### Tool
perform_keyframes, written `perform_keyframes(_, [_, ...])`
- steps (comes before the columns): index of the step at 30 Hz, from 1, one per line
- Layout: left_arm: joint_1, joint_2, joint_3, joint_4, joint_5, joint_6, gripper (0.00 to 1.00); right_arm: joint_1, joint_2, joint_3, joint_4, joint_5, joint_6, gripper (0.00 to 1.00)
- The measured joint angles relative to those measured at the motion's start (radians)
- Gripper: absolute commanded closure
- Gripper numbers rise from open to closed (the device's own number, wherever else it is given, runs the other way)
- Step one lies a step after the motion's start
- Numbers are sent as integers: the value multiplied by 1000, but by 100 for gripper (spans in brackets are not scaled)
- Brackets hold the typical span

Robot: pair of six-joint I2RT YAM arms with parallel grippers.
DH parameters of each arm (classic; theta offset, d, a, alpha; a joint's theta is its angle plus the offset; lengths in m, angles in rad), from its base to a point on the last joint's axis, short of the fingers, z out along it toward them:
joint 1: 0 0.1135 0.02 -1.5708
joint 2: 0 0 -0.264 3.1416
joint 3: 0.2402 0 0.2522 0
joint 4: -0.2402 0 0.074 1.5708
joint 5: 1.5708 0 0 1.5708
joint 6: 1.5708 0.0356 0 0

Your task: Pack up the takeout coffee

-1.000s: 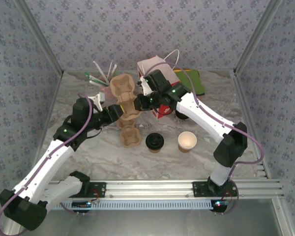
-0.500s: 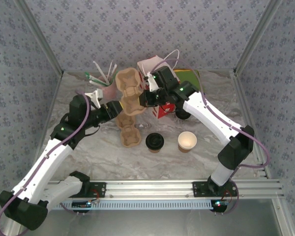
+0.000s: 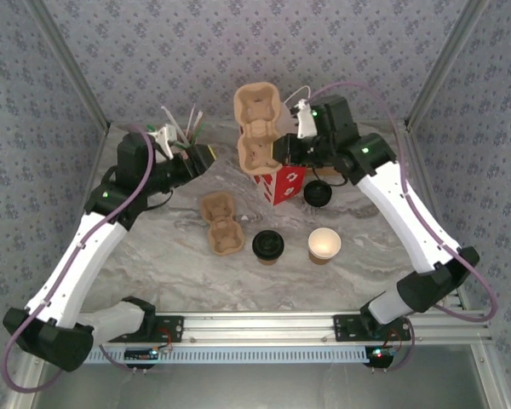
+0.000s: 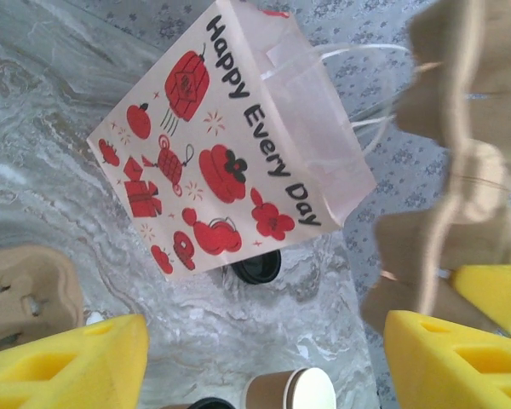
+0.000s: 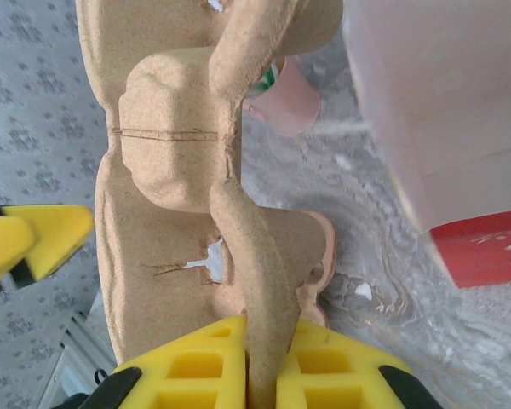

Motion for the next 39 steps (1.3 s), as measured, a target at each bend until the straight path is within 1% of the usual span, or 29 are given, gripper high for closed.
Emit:
perform_keyframes(5, [-3,101,70,-7,0,-1,26,-43,-48,32,-26,-15,-14,88])
perform_keyframes(10, [-41,248,212,-43,-19,0,23,-106,-75,36,-47,-22,-27,87])
perform_keyframes(14, [-98,375,358,-92,-57,11,23,-160,-78,39,-63,-22,-42,87])
perform_keyframes(18, [-148,512,537,-181,-104,32,23,-199,-78,39,-77,-17,-57,87])
perform_keyframes(23, [-180,673,754,-294,-158,62,26,-221,-77,39,-85,-5,-80,86])
perform_keyframes(26, [-190,757,866,-361,-185,82,30,-224,-69,44,-88,6,-95,85])
perform_keyframes(31, [-211,895,1052,-482,-231,129,50,-225,-20,81,-91,37,-129,85])
perform_keyframes(33, [-222,919,1081,-518,-241,142,52,-220,7,103,-91,57,-144,85])
perform_keyframes(39, [-236,920,1083,-555,-256,164,51,-184,122,208,-112,151,-204,85])
